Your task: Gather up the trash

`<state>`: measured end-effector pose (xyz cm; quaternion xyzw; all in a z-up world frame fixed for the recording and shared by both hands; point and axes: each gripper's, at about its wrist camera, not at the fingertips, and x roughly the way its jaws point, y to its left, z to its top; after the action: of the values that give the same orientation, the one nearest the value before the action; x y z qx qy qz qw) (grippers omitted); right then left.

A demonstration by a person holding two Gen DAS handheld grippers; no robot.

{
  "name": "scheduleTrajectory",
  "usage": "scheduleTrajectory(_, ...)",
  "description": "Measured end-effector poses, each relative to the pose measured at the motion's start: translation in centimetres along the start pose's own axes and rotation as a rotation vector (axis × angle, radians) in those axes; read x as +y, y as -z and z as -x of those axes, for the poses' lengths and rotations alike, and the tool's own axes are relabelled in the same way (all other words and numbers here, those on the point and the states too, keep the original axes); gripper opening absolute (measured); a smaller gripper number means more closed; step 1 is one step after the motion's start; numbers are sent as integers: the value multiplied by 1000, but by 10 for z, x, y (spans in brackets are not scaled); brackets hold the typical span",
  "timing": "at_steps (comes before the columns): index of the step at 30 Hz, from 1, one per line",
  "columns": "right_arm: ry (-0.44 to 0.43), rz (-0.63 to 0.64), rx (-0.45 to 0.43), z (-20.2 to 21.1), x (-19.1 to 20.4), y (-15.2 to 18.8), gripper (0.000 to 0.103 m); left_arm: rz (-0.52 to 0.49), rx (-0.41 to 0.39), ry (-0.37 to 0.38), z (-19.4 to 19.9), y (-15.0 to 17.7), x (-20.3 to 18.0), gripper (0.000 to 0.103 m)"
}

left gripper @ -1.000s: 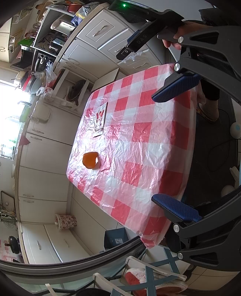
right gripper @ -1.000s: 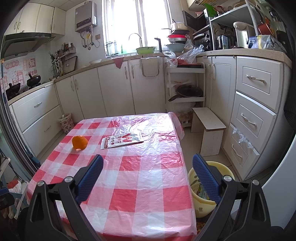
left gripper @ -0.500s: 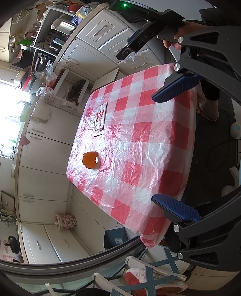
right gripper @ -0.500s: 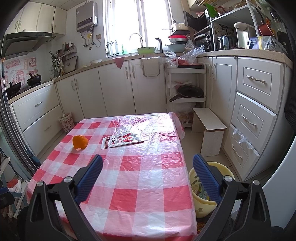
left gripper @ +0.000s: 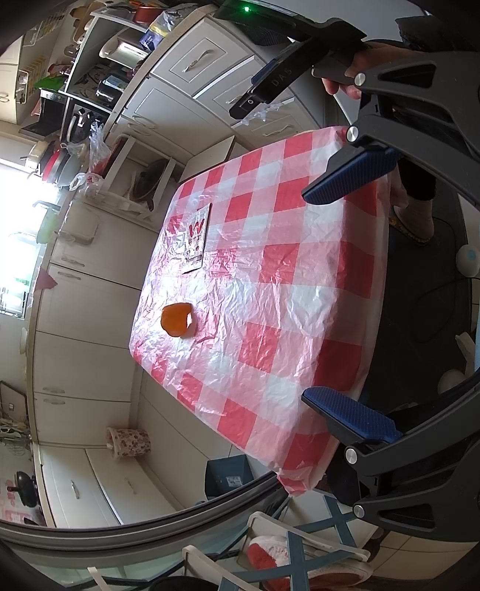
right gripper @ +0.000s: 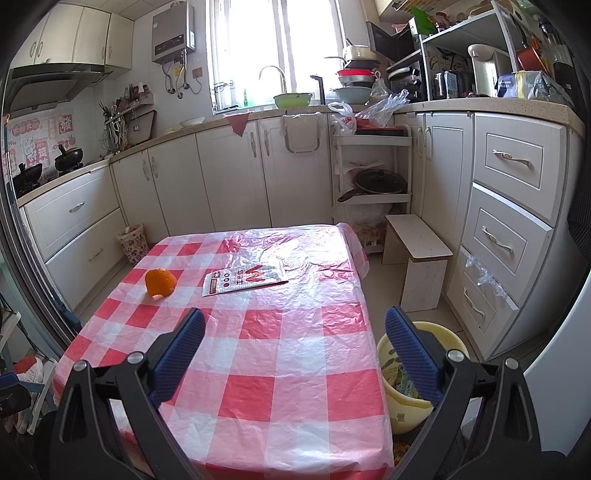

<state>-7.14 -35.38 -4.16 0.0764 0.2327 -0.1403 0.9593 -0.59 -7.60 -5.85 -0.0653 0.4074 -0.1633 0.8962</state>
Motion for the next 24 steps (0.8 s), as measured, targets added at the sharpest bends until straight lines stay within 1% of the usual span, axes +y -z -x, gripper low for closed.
scheduleTrajectory(24,0,0,0,0,0,0,94,2,3,-5,0,1,-1,95)
